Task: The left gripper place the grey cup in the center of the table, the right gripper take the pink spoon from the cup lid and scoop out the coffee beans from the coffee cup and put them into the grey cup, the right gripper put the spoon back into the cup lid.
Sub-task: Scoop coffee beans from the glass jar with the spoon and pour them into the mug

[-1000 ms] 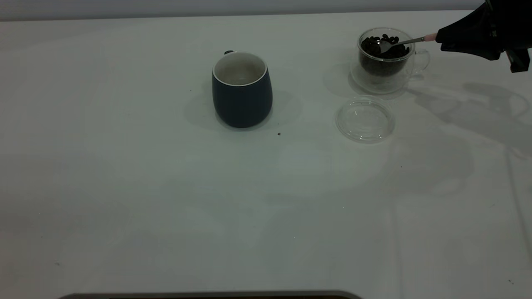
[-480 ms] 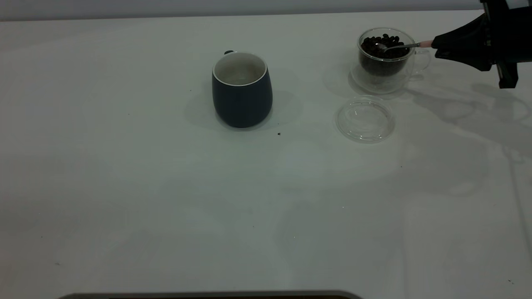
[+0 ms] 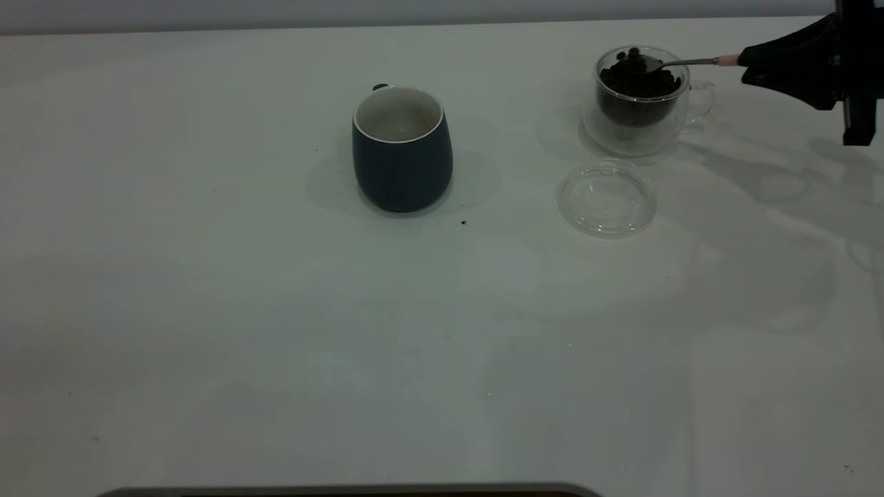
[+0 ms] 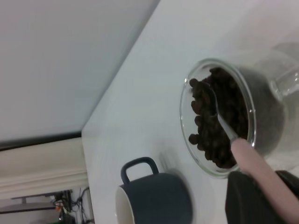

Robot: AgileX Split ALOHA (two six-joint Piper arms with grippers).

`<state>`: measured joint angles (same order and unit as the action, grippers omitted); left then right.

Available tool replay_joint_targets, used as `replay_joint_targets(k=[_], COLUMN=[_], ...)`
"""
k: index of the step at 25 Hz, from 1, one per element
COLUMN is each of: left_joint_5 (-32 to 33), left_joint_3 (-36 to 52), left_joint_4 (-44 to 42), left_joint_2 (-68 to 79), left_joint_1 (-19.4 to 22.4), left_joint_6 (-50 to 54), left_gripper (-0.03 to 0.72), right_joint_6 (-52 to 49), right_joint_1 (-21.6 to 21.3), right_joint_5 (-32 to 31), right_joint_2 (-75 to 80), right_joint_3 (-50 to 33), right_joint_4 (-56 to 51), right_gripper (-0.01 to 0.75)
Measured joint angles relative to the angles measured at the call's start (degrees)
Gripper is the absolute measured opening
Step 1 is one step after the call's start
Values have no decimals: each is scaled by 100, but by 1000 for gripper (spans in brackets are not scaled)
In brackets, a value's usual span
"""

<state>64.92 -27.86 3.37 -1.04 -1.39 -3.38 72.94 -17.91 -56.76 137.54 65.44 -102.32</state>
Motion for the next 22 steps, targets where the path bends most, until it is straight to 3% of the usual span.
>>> replay_joint_targets(k=[8,16,22], left_joint_5=[0,0,0], left_joint_3=[0,0,0], left_joint_4=[0,0,0], left_joint_2=[0,0,0], left_joint_1=[0,0,0], left_joint_6=[0,0,0], left_gripper=[586,586,586], right_joint_6=[-19,213,351], right_joint_1=[-270,-276,-257], right_joint_5=[-309,-795,-804], right_joint_2=[0,0,0], right_joint_3=[0,0,0], right_joint_4=[97,161,180], right_gripper=[114,114,114])
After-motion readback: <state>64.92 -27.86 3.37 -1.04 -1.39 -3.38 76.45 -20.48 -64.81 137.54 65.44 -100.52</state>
